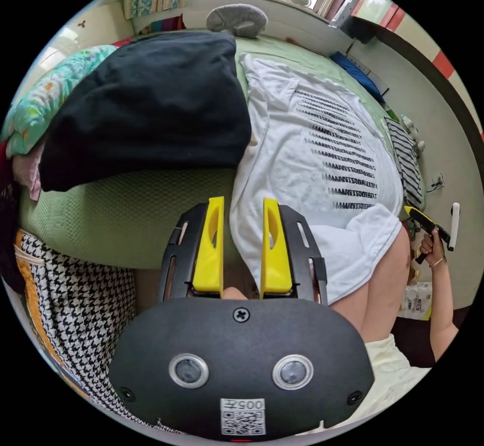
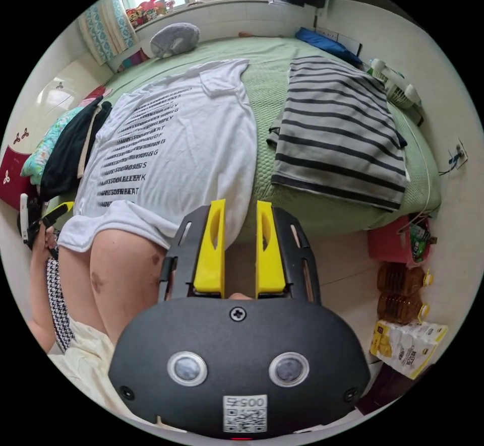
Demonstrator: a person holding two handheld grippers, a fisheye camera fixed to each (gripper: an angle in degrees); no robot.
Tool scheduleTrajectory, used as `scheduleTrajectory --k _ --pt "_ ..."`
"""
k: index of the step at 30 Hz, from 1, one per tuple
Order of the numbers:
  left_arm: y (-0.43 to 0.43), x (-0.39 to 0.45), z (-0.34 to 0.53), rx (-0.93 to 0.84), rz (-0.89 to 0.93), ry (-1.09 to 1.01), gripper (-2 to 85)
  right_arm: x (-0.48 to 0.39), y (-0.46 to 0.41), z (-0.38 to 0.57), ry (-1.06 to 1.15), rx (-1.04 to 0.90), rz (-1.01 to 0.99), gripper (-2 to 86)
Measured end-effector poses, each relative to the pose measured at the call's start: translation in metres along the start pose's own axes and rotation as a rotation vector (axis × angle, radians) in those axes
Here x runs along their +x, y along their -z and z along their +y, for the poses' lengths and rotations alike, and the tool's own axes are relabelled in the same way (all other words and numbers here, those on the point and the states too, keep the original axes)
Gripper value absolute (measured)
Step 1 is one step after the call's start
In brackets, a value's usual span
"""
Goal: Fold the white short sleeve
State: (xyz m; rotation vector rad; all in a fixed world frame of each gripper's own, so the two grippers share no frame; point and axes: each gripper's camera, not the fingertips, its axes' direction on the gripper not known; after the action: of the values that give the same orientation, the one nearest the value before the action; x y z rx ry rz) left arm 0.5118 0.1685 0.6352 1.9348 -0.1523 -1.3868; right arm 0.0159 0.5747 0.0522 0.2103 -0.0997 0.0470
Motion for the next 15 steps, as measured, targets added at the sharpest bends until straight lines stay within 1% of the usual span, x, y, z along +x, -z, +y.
scheduleTrajectory --k 2,4,6,7,10,12,14,15 --pt "-0.007 0.005 0.002 -0.019 0.033 -0.01 11.6 0.002 -0.011 0.0 -0.031 -0.023 -0.025 6.7" --pt "-0.006 0.015 0.006 -0.015 -0.05 -0.024 10.9 -0.001 -0.02 0.003 -0.065 -0.035 -0.012 6.6" --pt "-0.001 0.019 0.008 -0.017 -0.071 -0.029 9.8 -0.007 -0.019 0.007 -0.073 -0.032 0.027 6.0" --pt "0.003 0.021 0.01 -0.024 -0.063 -0.037 7.9 -0.012 -0.018 0.01 -0.075 -0.031 0.057 4.0" --pt "0.012 0.027 0.014 -0.039 -0.059 -0.072 4.1 -0.026 -0.016 0.018 0.006 -0.037 0.11 -0.6" --pt "0.021 0.032 0.017 -0.04 -0.075 -0.09 3.3 -0.031 -0.013 0.022 0.042 -0.044 0.122 -1.3" --pt "0.041 0.037 0.02 -0.007 -0.078 -0.112 2.7 -0.032 0.0 0.024 0.068 -0.011 0.121 -1.5" --pt "0.058 0.041 0.021 0.038 -0.077 -0.131 2.5 -0.032 0.012 0.024 0.079 0.024 0.097 -1.6"
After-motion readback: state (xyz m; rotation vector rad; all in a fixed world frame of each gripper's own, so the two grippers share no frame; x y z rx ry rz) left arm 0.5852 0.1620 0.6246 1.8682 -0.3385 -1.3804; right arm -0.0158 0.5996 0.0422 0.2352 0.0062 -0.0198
